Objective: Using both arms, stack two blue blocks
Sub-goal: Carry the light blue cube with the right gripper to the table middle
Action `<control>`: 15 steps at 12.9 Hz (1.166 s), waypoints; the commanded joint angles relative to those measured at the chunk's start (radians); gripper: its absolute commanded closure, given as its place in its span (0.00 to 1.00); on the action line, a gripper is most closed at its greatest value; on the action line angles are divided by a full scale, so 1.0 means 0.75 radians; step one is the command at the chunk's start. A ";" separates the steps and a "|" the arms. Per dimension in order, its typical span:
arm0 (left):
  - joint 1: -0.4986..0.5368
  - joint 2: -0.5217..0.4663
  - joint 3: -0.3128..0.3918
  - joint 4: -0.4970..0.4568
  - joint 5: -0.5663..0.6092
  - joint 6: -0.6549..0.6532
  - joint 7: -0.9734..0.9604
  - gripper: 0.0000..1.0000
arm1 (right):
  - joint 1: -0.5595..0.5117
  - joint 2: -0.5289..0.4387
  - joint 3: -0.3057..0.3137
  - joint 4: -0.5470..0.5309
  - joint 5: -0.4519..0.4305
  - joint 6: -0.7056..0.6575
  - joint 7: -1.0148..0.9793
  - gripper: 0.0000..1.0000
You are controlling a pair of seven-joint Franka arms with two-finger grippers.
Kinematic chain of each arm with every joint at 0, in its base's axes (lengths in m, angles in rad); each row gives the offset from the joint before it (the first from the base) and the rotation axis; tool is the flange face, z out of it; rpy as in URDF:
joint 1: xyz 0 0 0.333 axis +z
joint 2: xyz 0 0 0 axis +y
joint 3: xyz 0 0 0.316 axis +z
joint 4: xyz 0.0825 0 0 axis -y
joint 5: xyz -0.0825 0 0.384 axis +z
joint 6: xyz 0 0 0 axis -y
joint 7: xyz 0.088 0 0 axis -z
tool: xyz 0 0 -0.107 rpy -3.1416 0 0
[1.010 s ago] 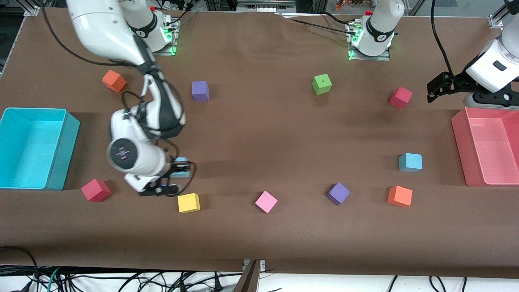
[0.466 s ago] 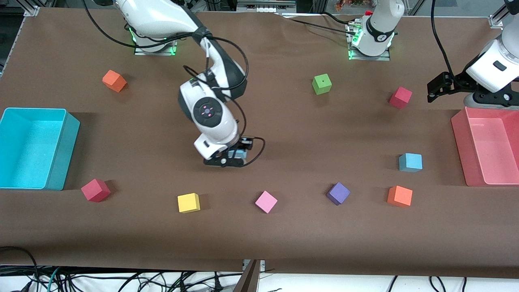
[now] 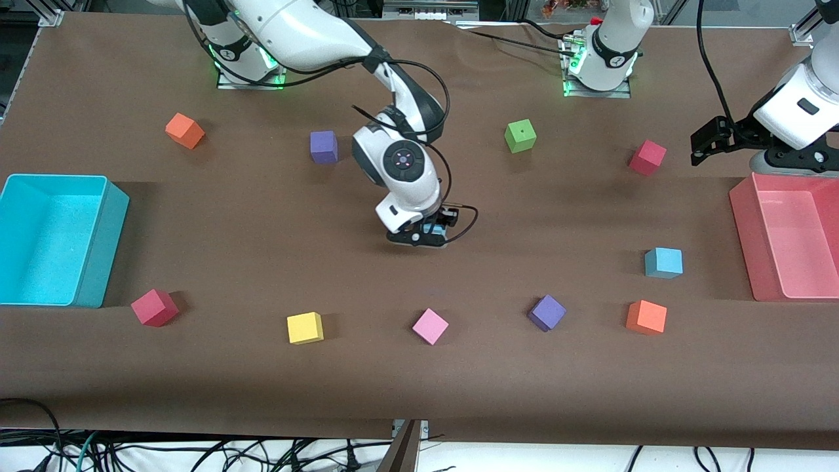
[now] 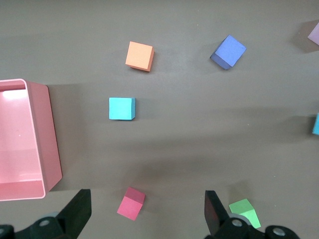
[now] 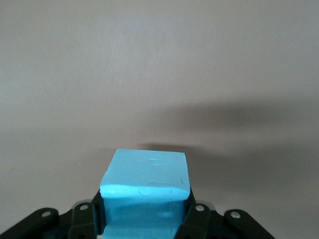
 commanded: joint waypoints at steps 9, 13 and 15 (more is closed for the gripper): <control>0.002 -0.003 0.002 0.020 -0.023 -0.024 -0.002 0.00 | 0.070 0.064 -0.008 0.040 -0.104 0.024 -0.036 0.00; 0.004 -0.003 0.002 0.020 -0.023 -0.024 -0.002 0.00 | 0.027 -0.024 -0.022 0.042 -0.106 -0.104 -0.303 0.00; 0.004 -0.001 0.002 0.020 -0.023 -0.024 -0.002 0.00 | -0.054 -0.093 -0.014 0.042 -0.098 -0.180 -0.576 0.00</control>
